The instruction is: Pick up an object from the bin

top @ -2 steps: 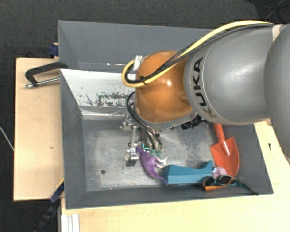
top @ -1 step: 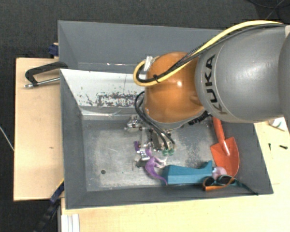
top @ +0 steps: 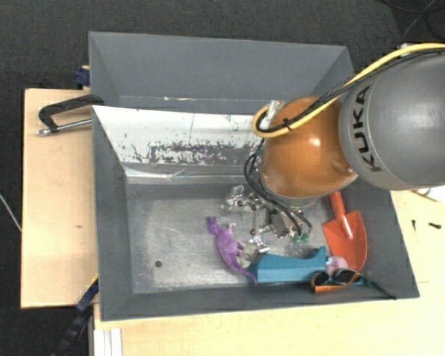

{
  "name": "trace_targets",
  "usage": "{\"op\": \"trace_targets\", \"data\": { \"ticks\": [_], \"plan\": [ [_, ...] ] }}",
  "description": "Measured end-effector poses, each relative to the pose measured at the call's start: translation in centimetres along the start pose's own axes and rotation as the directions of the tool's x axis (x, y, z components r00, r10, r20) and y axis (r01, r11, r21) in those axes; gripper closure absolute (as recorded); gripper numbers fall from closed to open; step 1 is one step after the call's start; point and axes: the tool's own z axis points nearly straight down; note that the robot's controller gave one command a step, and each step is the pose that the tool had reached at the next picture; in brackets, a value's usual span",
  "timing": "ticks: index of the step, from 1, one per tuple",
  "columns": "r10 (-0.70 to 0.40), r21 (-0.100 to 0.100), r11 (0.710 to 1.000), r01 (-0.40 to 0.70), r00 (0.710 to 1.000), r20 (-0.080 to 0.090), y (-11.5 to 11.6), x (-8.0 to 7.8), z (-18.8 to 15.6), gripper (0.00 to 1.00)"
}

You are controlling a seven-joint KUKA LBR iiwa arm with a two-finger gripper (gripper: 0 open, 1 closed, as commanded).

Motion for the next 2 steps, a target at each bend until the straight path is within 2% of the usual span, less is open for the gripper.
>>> {"op": "trace_targets", "data": {
  "ticks": [1,2],
  "plan": [
    [0.036,0.003,0.999,-0.036,0.999,-0.004,-1.7,1.0,1.8,0.0],
    [0.03,-0.001,1.0,-0.03,1.0,-0.002,-2.1,0.2,6.5,1.0]
  ]
}}
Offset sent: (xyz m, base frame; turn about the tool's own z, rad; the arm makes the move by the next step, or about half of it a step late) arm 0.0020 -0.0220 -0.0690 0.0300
